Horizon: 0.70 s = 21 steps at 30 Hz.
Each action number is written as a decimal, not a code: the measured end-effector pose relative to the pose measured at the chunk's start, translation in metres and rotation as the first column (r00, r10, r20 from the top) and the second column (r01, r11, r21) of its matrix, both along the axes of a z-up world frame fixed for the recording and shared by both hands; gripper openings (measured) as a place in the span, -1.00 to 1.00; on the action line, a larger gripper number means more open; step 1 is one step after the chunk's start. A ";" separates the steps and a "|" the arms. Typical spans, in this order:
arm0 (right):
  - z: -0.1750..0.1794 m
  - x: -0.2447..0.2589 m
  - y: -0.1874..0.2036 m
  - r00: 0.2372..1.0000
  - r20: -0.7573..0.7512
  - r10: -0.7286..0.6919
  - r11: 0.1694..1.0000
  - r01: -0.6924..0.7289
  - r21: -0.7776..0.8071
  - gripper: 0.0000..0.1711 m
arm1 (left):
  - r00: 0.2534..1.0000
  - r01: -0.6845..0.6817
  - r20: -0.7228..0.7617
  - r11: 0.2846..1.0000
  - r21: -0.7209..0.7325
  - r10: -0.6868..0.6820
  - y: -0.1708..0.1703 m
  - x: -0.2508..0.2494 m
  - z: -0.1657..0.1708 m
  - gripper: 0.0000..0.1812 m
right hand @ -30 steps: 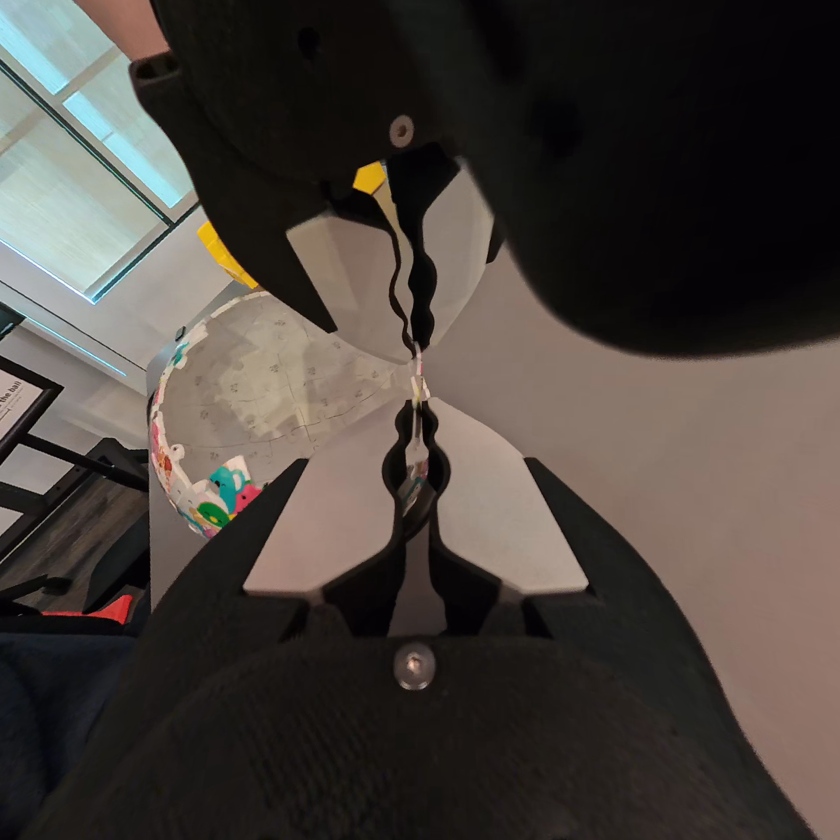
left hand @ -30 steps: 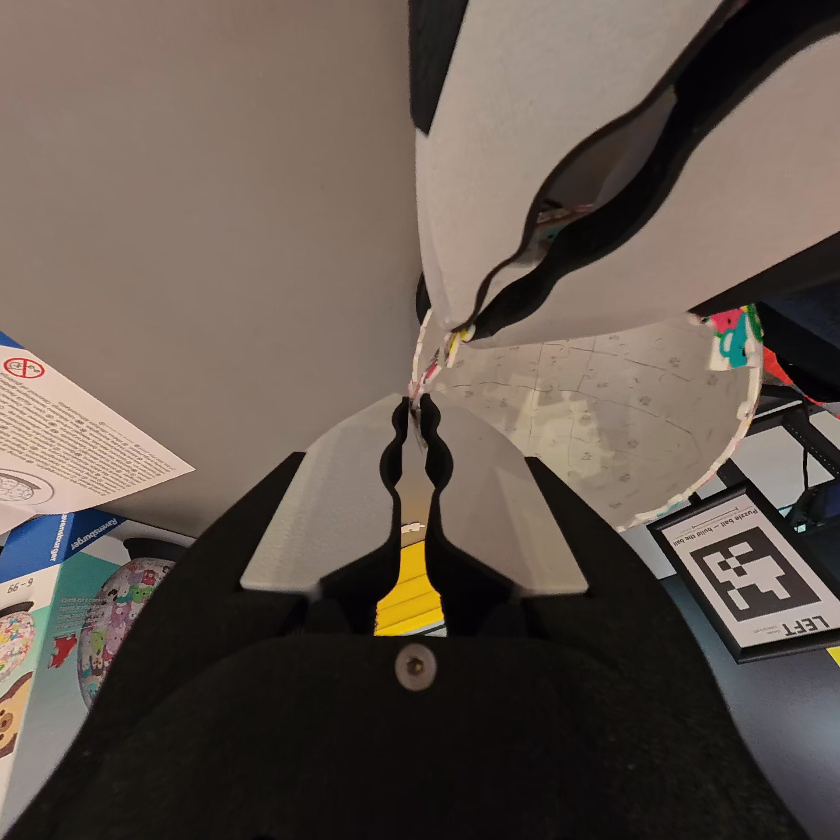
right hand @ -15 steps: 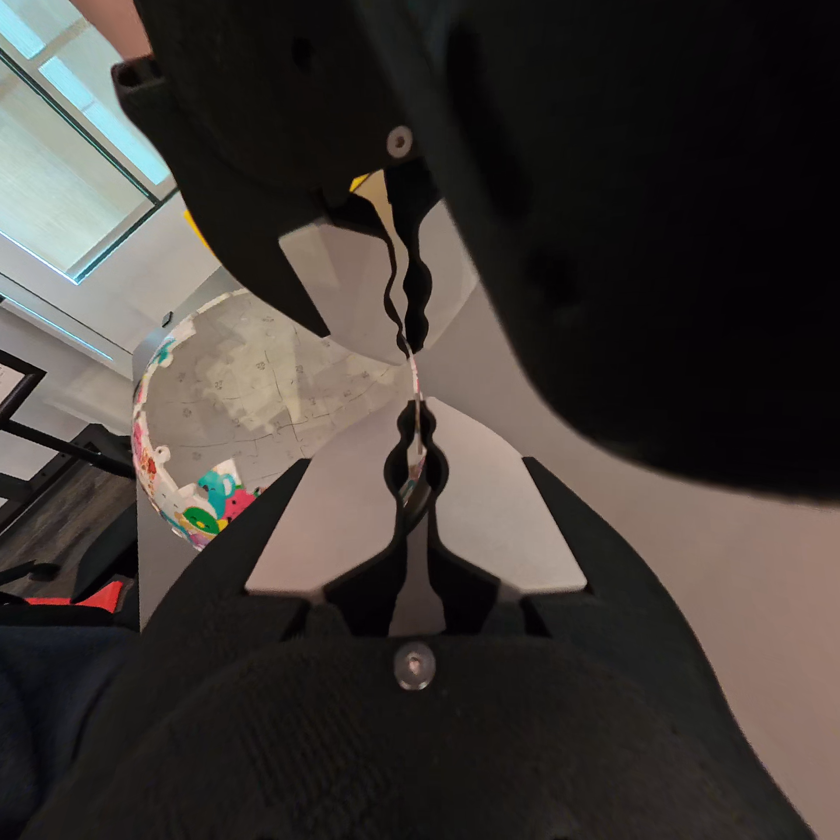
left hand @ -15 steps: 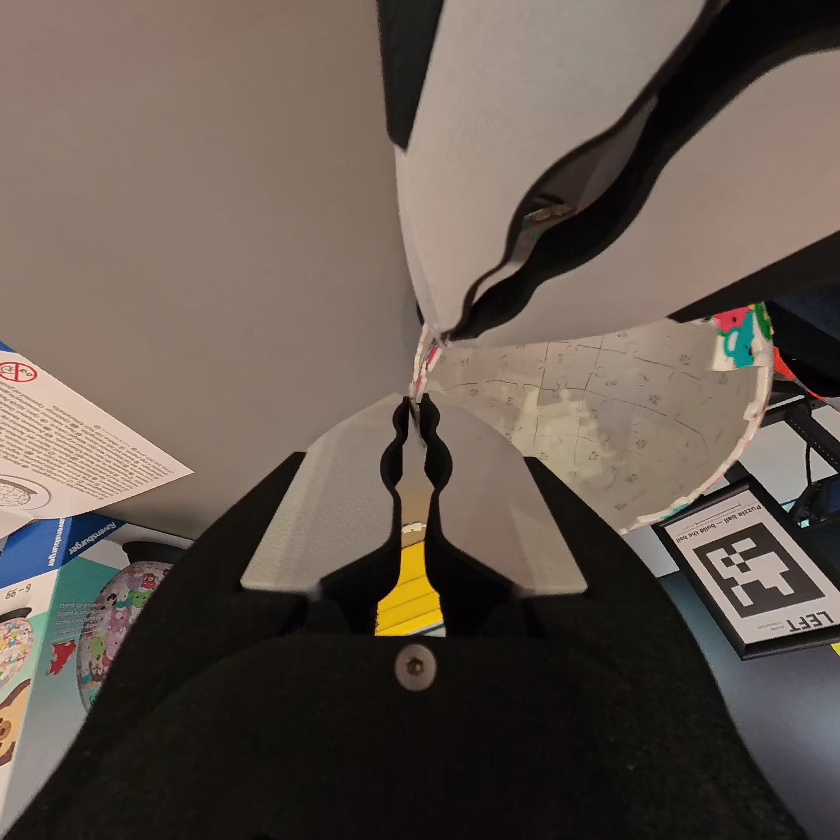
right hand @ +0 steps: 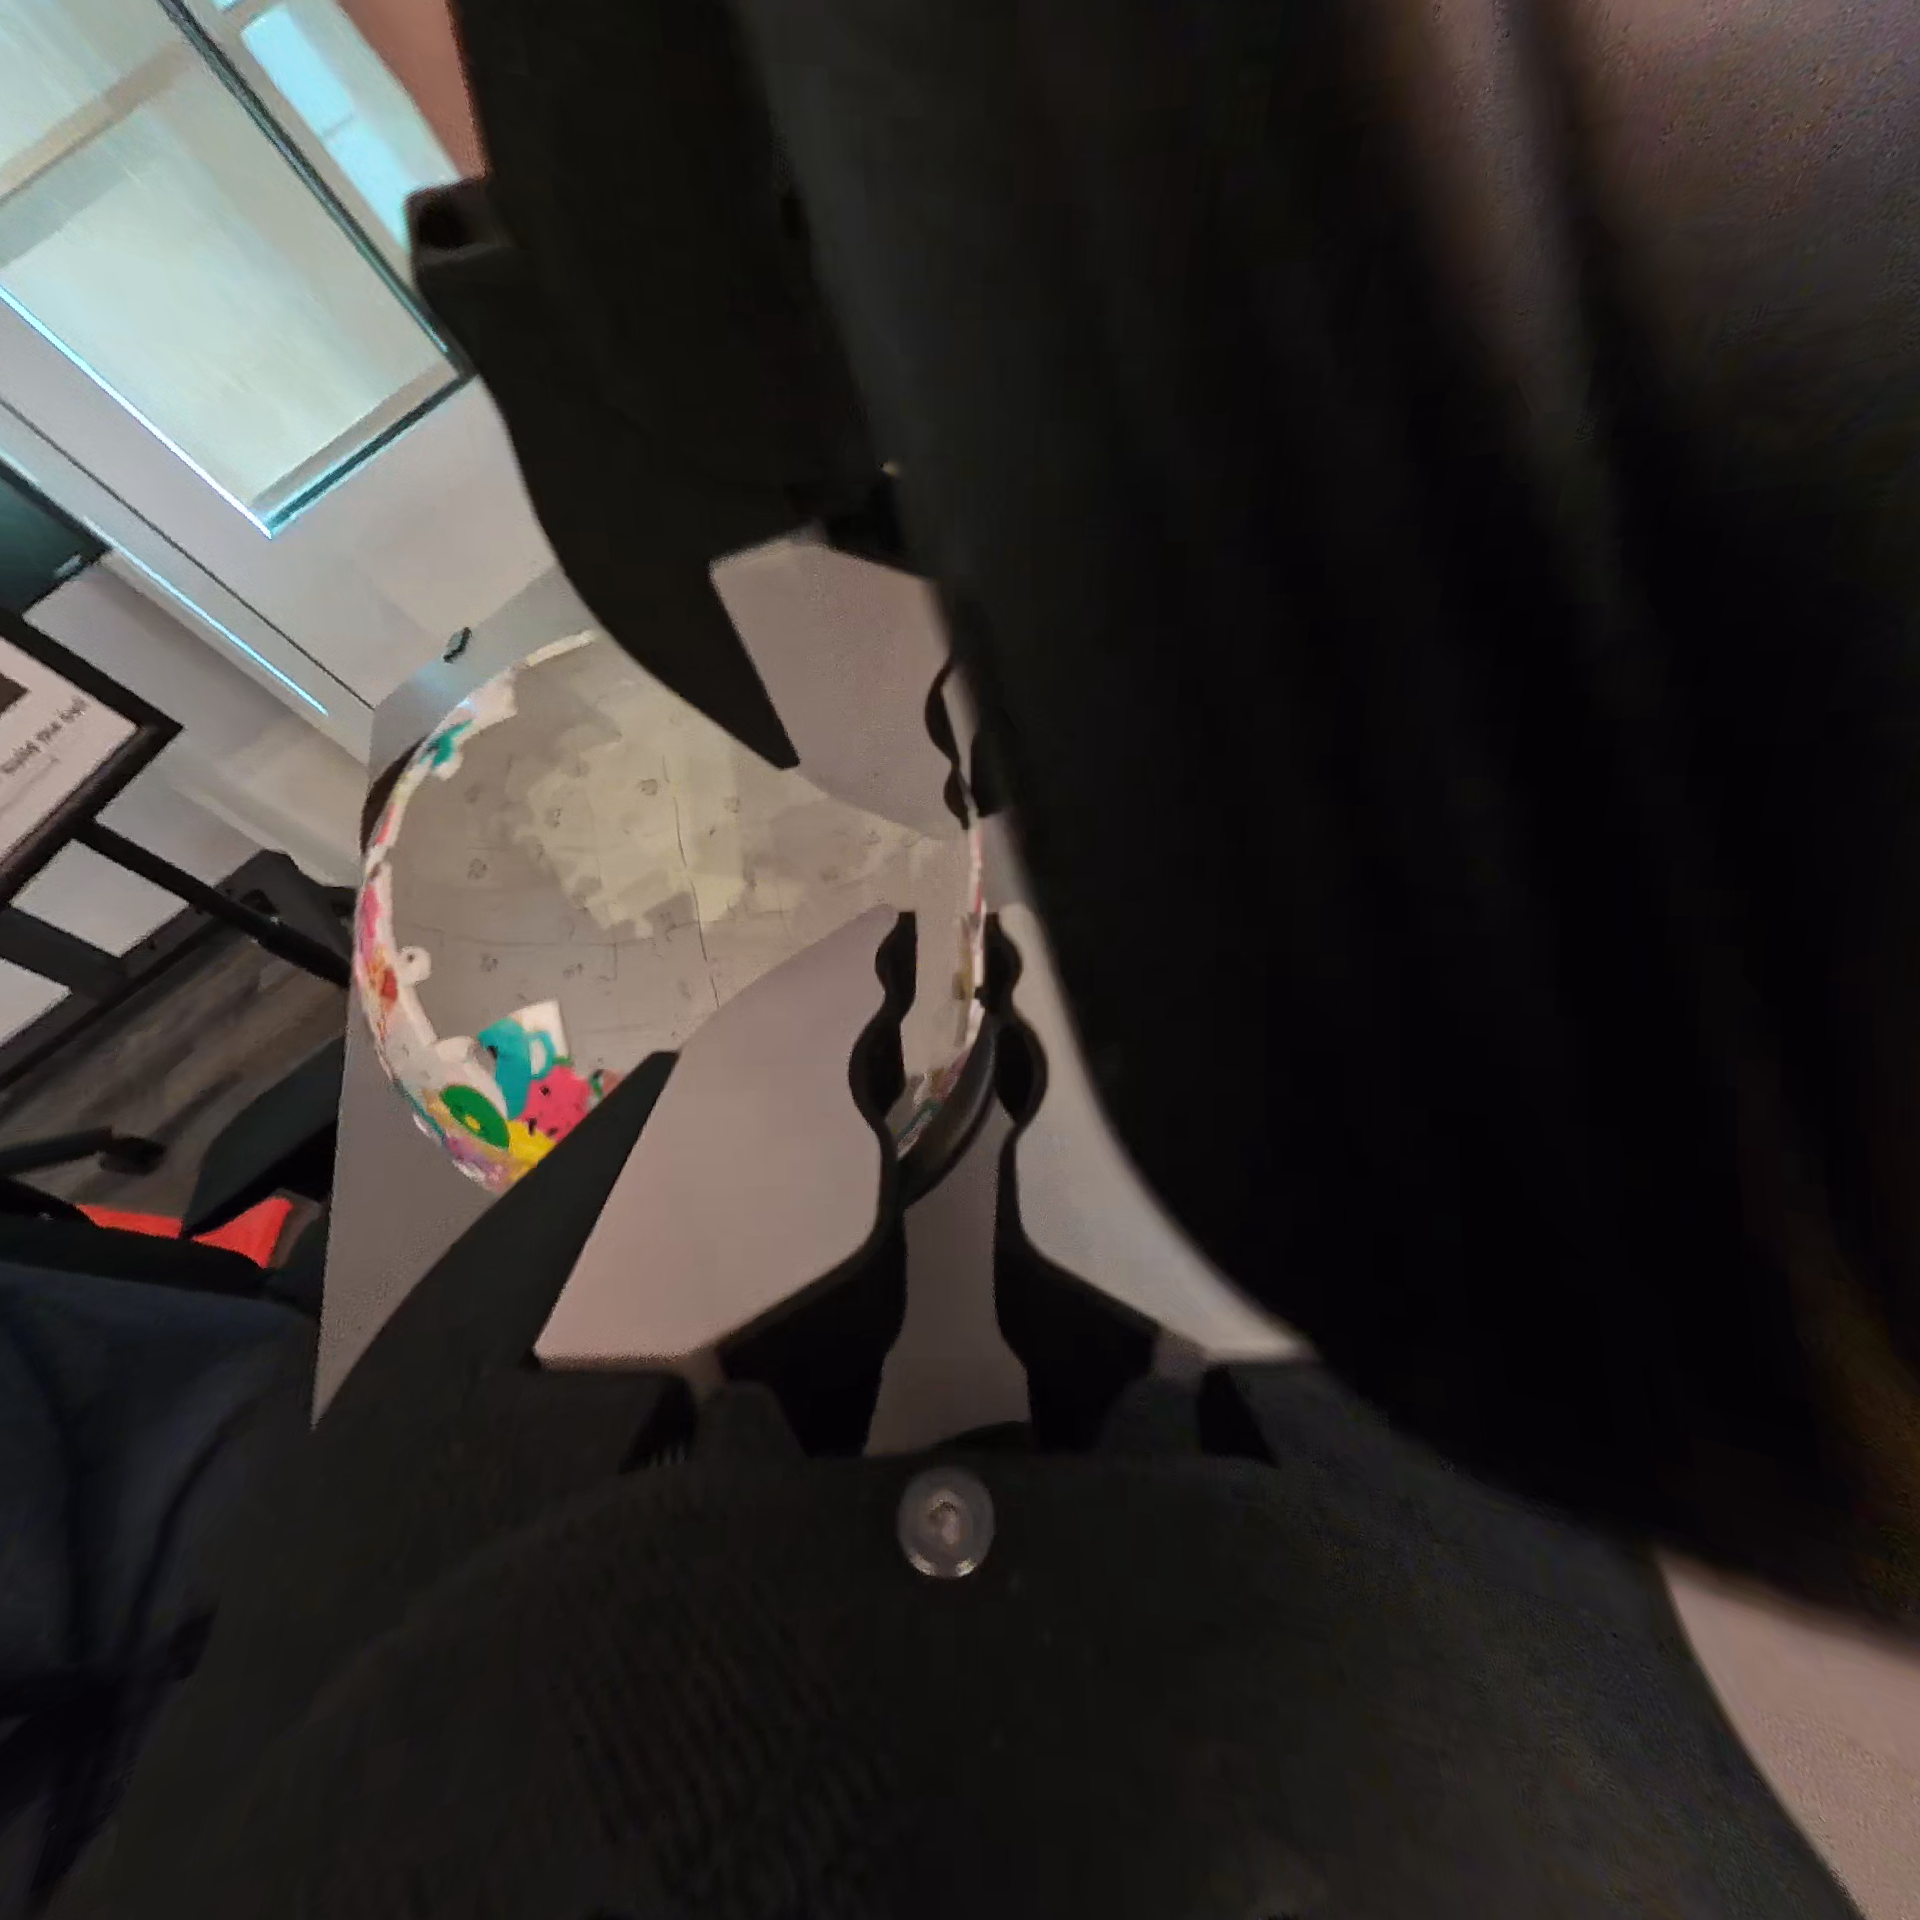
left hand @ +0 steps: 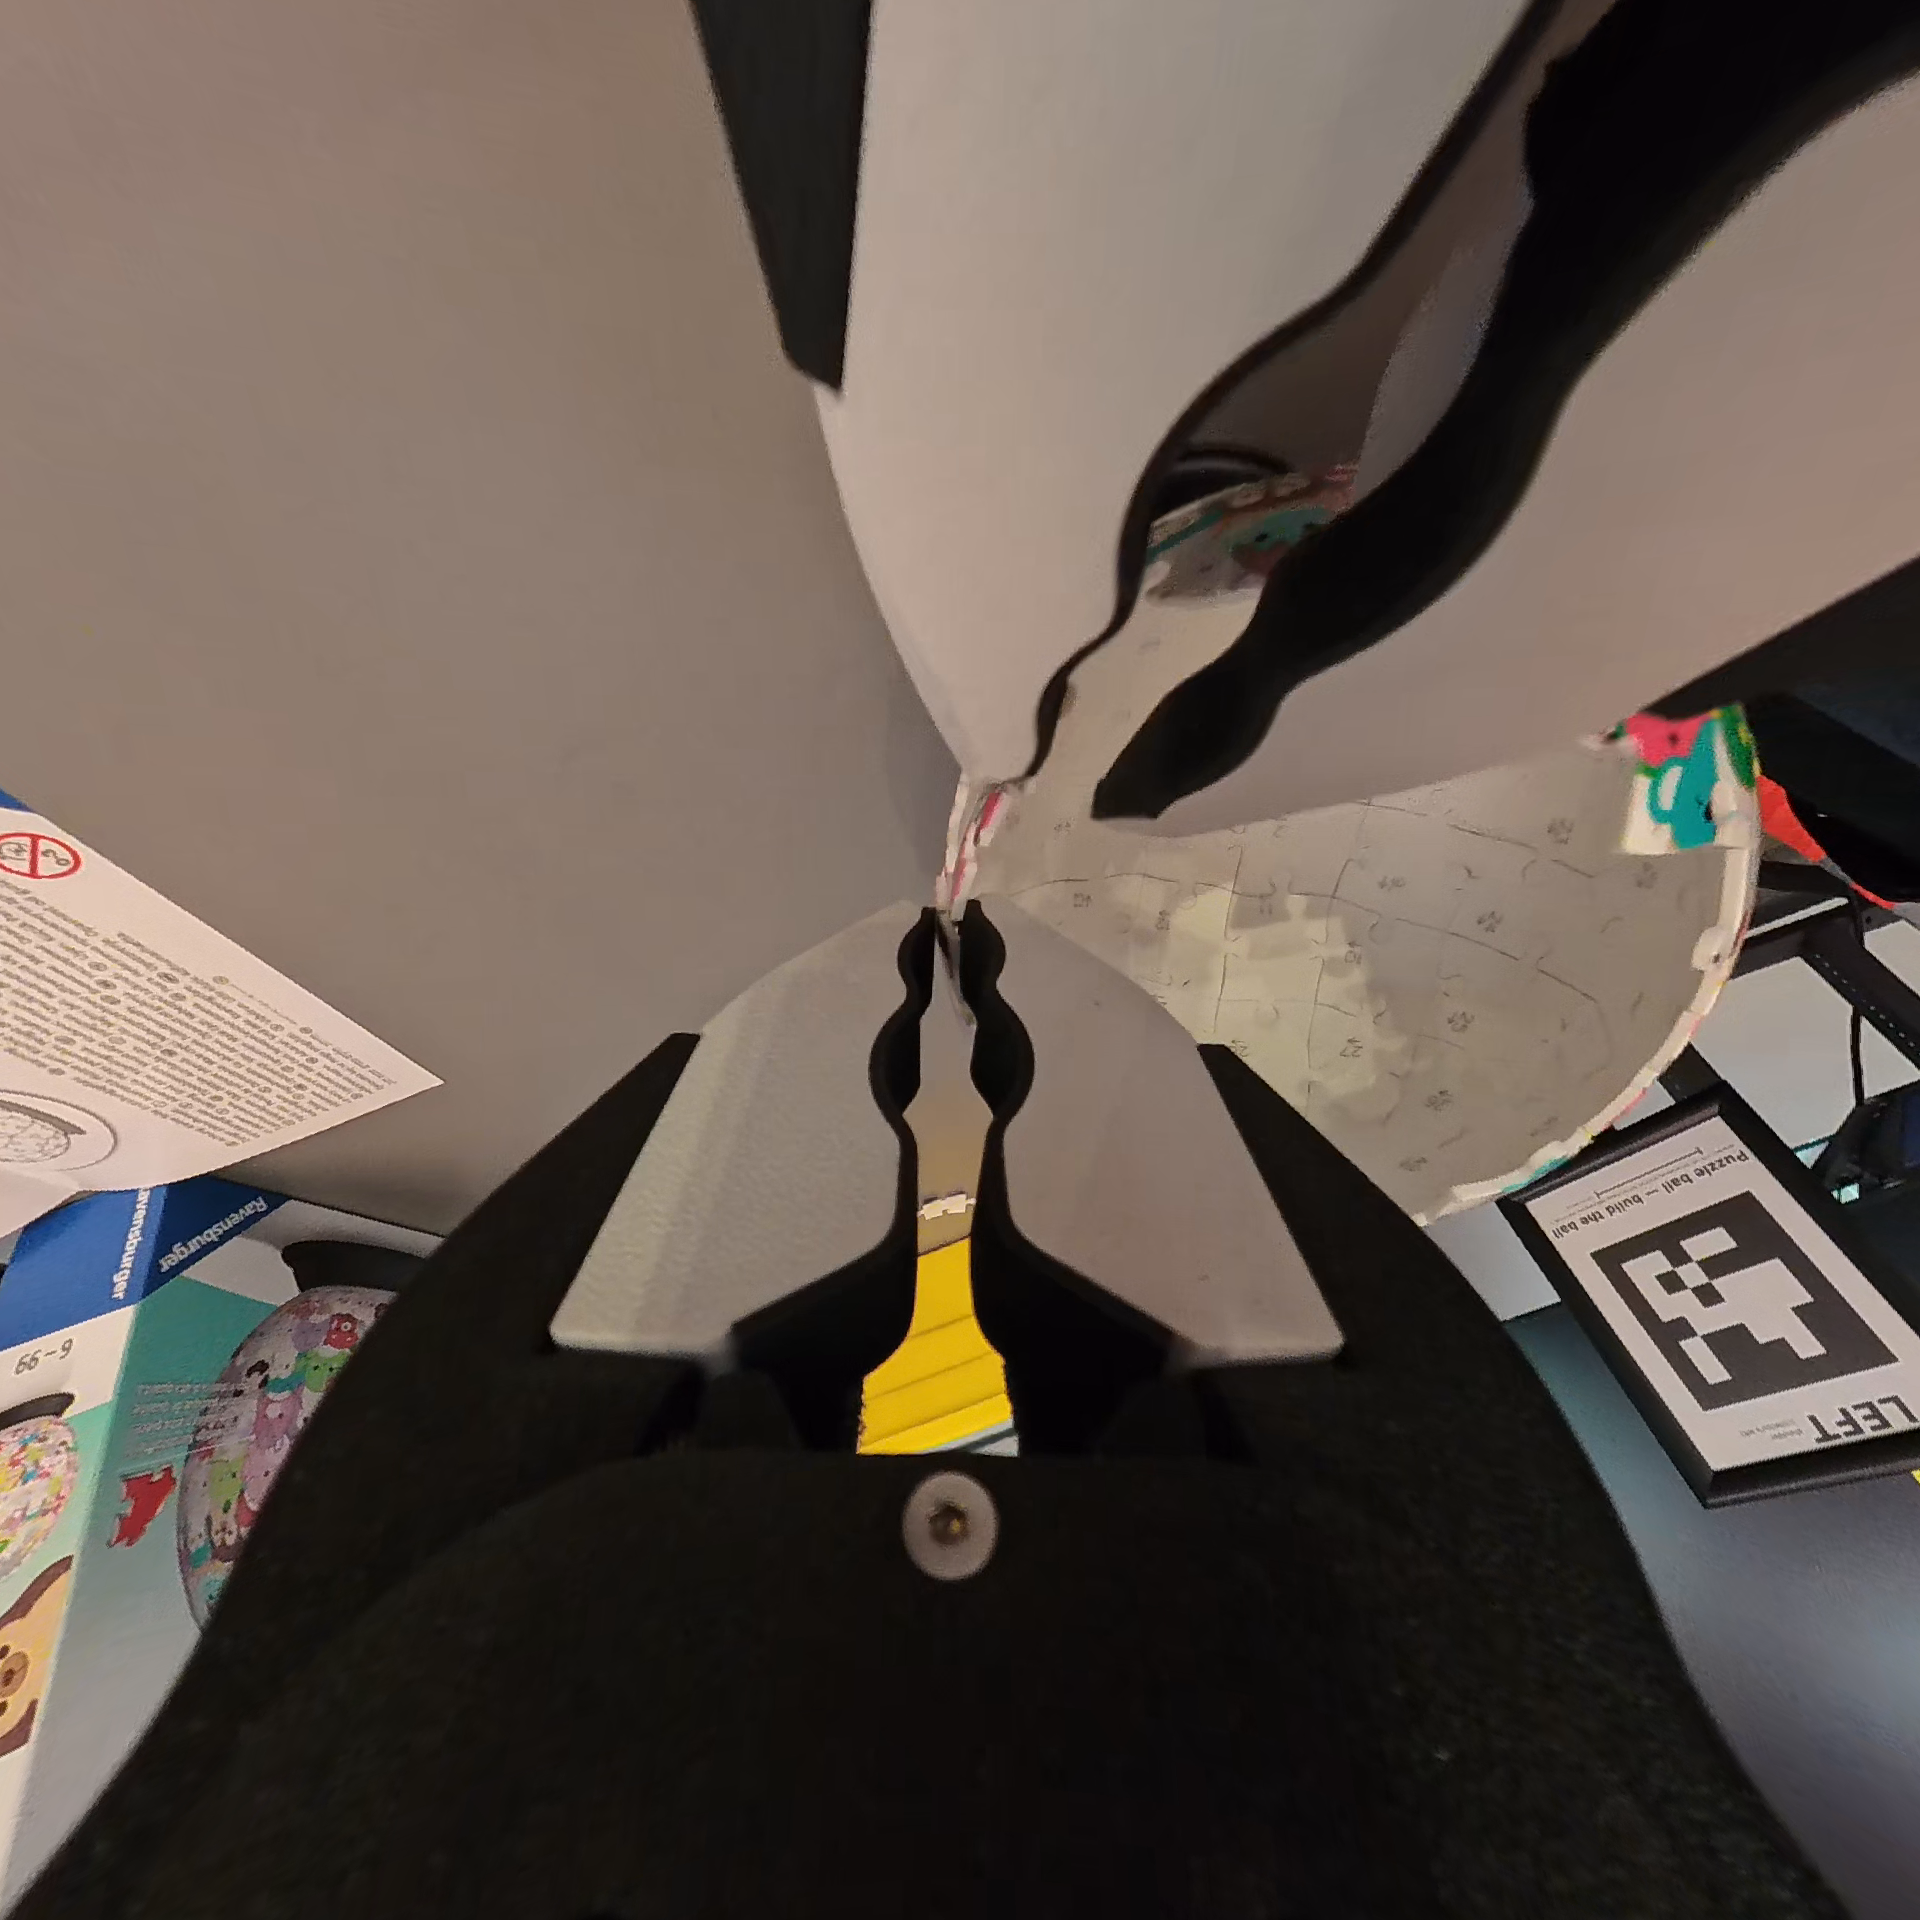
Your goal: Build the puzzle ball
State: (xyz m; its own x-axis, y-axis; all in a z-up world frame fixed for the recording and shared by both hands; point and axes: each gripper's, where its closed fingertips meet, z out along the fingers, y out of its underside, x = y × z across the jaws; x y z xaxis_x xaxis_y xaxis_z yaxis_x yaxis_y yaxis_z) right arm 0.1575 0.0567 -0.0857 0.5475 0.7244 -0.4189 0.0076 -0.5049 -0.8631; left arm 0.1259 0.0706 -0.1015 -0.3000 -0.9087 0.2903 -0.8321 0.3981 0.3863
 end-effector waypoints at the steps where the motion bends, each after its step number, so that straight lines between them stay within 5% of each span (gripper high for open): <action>1: 0.002 0.000 -0.002 1.000 0.005 0.024 0.999 -0.024 0.027 -0.86 | 1.000 -0.002 0.001 1.000 -0.001 0.002 0.000 0.000 0.000 -0.96; 9: -0.004 0.004 0.007 0.966 0.259 -0.013 0.980 -0.039 0.194 -0.80 | 1.000 -0.009 0.001 1.000 -0.002 0.009 0.000 0.000 0.000 -0.95; 21: 0.004 -0.005 0.008 0.965 0.255 0.053 0.990 -0.084 0.112 -0.85 | 1.000 -0.006 0.006 1.000 -0.001 0.006 0.000 0.001 0.001 -0.95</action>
State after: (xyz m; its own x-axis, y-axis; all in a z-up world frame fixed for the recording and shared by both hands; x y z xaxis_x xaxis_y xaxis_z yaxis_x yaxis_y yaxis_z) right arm 0.1528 0.0644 -0.0813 0.5710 0.8006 -0.1815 0.2630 -0.3879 -0.8834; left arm 0.1269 0.0701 -0.1010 -0.2963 -0.9103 0.2892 -0.8365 0.3934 0.3814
